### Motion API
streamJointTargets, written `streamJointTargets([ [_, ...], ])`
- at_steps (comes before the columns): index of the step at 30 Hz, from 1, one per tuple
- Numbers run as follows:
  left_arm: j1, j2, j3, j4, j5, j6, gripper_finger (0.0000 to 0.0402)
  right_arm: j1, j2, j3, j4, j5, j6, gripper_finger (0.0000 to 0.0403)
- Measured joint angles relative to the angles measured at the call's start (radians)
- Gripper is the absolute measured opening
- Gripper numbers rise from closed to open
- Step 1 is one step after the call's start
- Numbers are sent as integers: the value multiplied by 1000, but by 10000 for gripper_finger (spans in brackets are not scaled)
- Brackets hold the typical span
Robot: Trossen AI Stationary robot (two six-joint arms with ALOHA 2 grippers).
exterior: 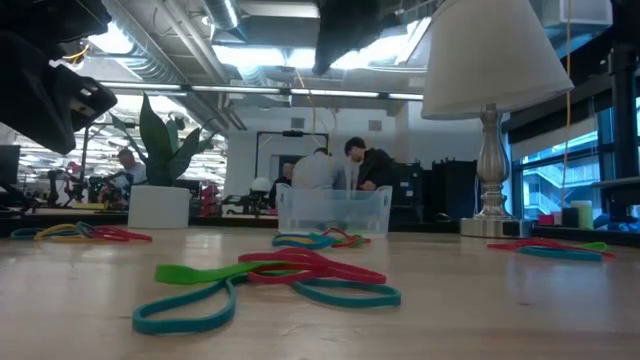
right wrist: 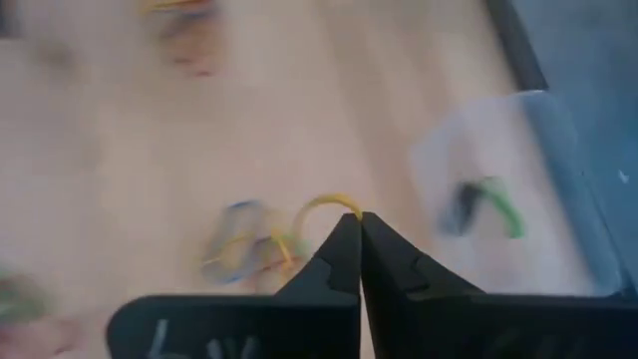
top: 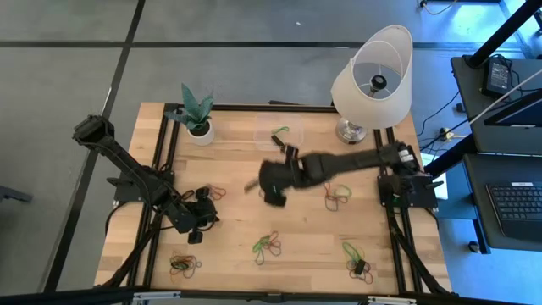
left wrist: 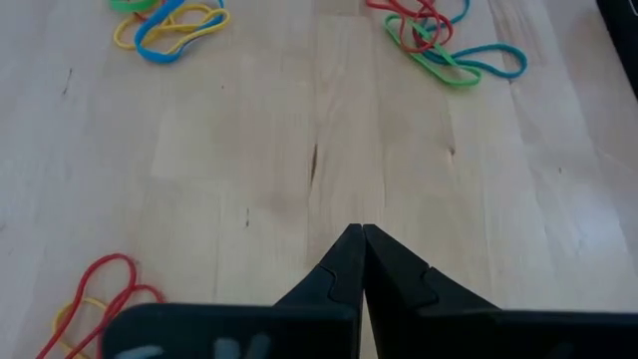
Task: Pick and place rubber bands into bin
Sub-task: Put the yellow rubber band into the transparent bin
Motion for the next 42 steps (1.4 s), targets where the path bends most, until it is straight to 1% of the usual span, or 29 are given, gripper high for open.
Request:
streamJointTargets([
  [5, 1, 0, 0, 0, -36, -4, 2, -166, 0, 0, 40, -39, -137, 0],
  [9, 21, 0, 0, 0, -72, -58, 3, -288, -5, 0, 83, -80, -238, 0],
  [13, 58, 0, 0, -2, -105, -99, 2, -393, -17, 0, 135, -127, -328, 0],
  [16, 91, 0, 0, -2, -131, -121, 3, -454, -18, 0, 157, -141, -394, 0],
  [20, 143, 0, 0, -2, -136, -124, 2, -524, -20, -28, 168, -254, -426, 0],
  [24, 194, 0, 0, -2, -136, -125, 3, -563, -19, -116, 179, -281, -432, 0],
  [30, 248, 0, 0, 3, -129, -124, 2, -575, -18, -268, 293, -308, -474, 0],
  [33, 264, 0, 0, 10, -127, -124, 3, -575, -18, -325, 372, -312, -474, 0],
  [37, 281, 0, 0, 13, -126, -124, 2, -575, -18, -402, 468, -357, -474, 0],
  [42, 289, 0, 0, 17, -126, -125, 3, -575, -17, -489, 533, -360, -477, 0],
])
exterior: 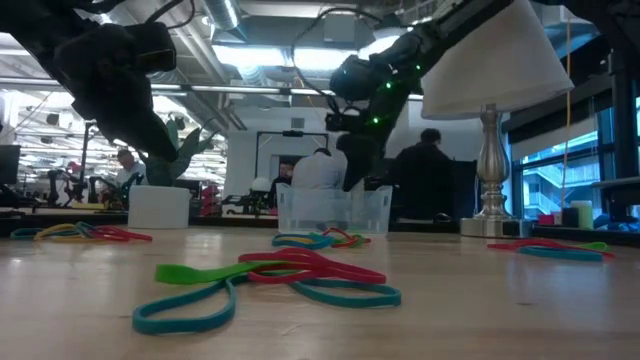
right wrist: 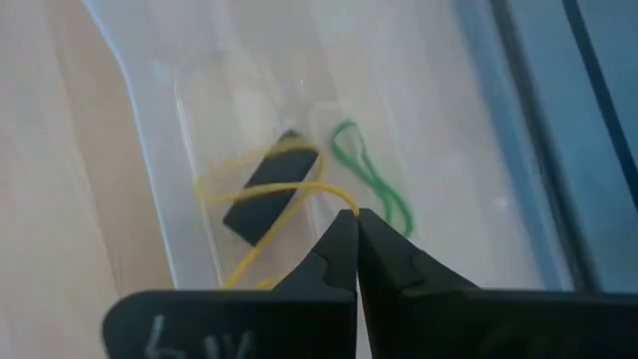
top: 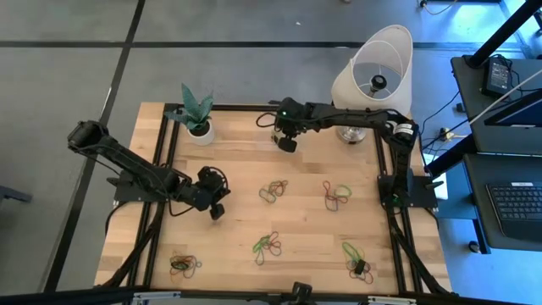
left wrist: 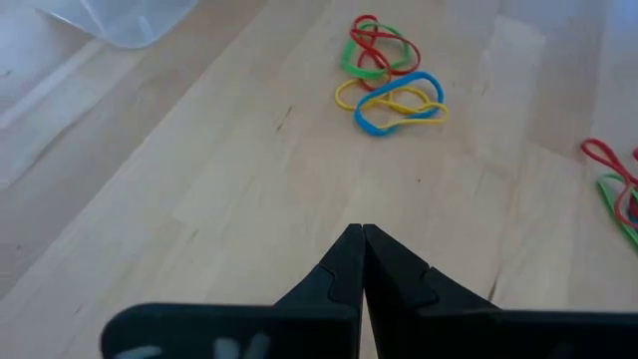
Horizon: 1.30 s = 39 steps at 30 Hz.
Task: Pick and place rubber bands into bin
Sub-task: Put the yellow rubber band into the transparent bin, then put the red rubber band into the transparent bin
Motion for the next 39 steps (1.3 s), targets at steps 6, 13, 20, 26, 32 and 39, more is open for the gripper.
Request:
streamJointTargets([
  [6, 0, 0, 0, 0, 0, -26, 3, 0, 0, -28, 6, 0, 8, 16],
  [13, 0, 0, 0, 3, 0, -67, 2, -1, 0, 4, -6, -14, 31, 69],
  [20, 0, 0, 0, 3, 31, -76, 5, -1, 1, 60, -92, -15, 49, 99],
  [26, -1, 0, 1, 2, 98, -76, 2, 11, -53, 120, -174, -20, 135, 56],
  [32, -1, 0, 64, -28, 174, 42, 2, 90, -215, 70, -164, -34, 255, 10],
  [39, -6, 0, 142, -147, 217, 100, 3, 303, -445, -215, 17, 23, 491, 4],
])
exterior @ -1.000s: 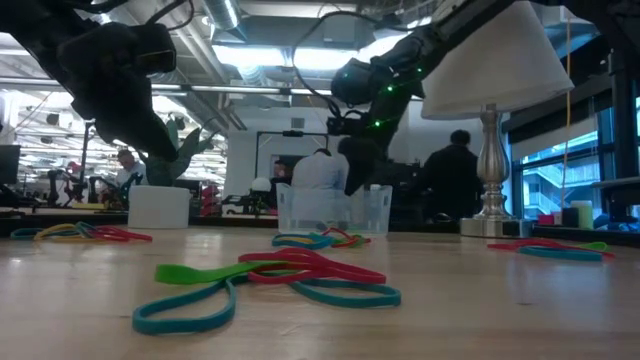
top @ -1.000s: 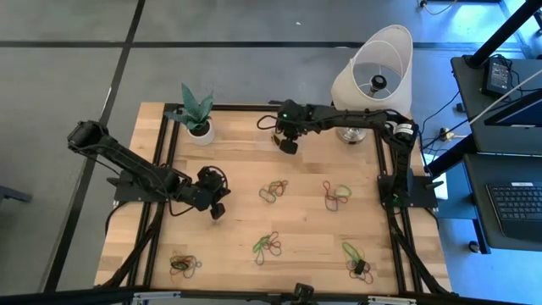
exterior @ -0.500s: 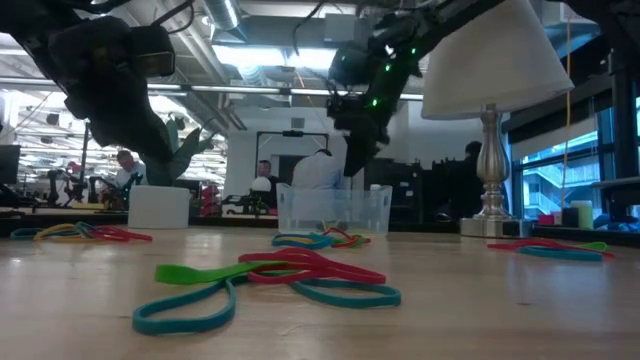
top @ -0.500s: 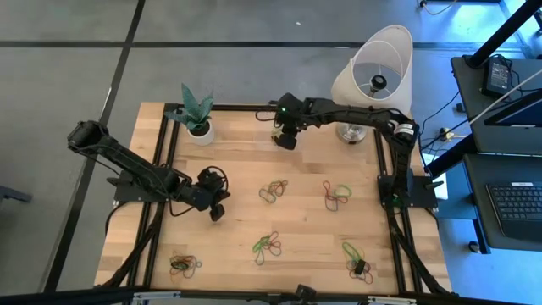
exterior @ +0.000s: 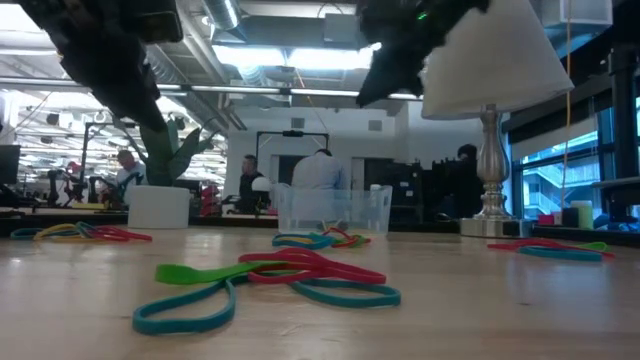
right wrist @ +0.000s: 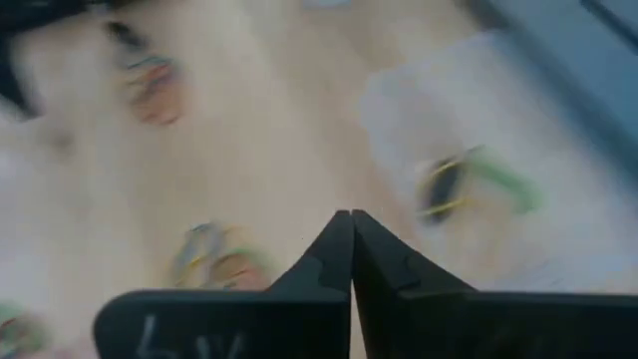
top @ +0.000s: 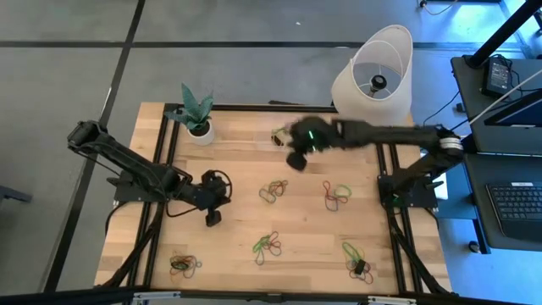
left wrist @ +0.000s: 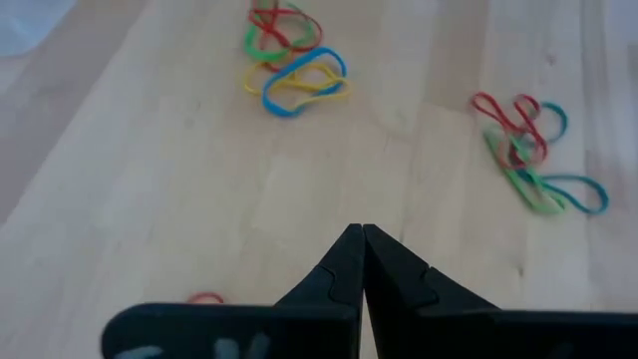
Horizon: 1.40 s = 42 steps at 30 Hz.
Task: Pick and place rubber bands into bin
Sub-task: Put the red rubber band into the transparent bin
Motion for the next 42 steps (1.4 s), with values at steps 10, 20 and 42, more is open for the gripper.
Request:
streamJointTargets([
  [10, -83, 92, 172, -164, 42, 62, 3, 380, -204, -351, 55, 156, 450, 2],
  [20, -142, 390, 525, -515, 128, -33, 3, 572, -279, -468, 11, 217, 603, 3],
  [42, -261, 658, 737, -518, 279, -351, 21, 799, -388, -468, -161, 217, 481, 7],
])
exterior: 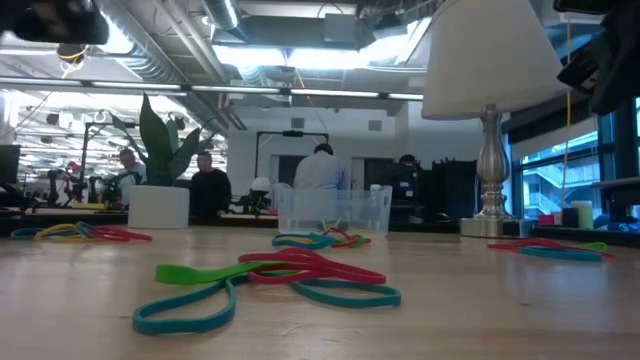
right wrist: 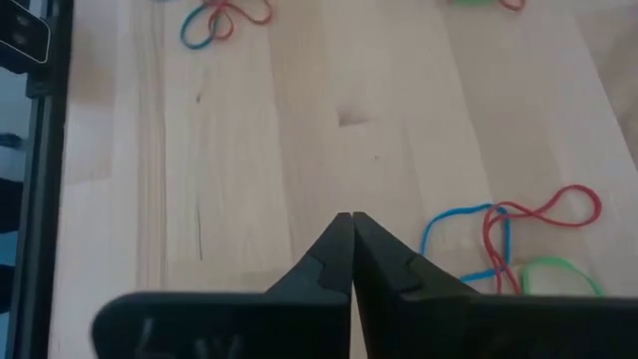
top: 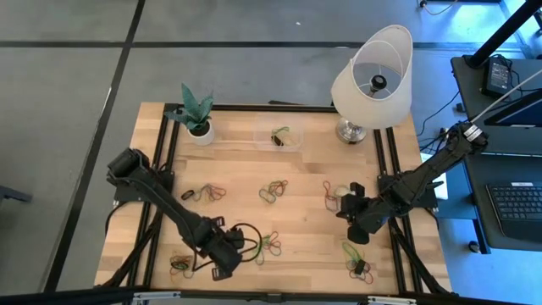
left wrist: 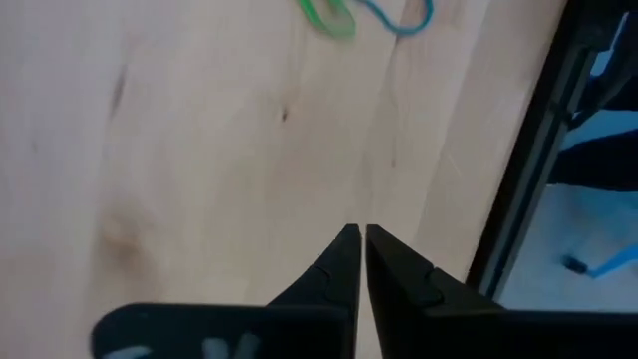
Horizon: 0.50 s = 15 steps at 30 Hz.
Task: Pick and place rubber bands into bin
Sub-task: Put the red rubber band into the transparent bin
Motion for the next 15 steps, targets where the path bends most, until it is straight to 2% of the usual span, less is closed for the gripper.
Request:
streamJointTargets([
  [7, -33, 48, 0, -40, 23, -169, 82, 21, 0, 0, -2, 0, 0, 8],
  [11, -49, 95, -1, -101, 135, -217, 102, 30, 0, 0, -2, 0, -2, 8],
  [15, -67, 139, -1, -103, 194, -199, 103, 30, 1, 0, -2, 0, -3, 9],
])
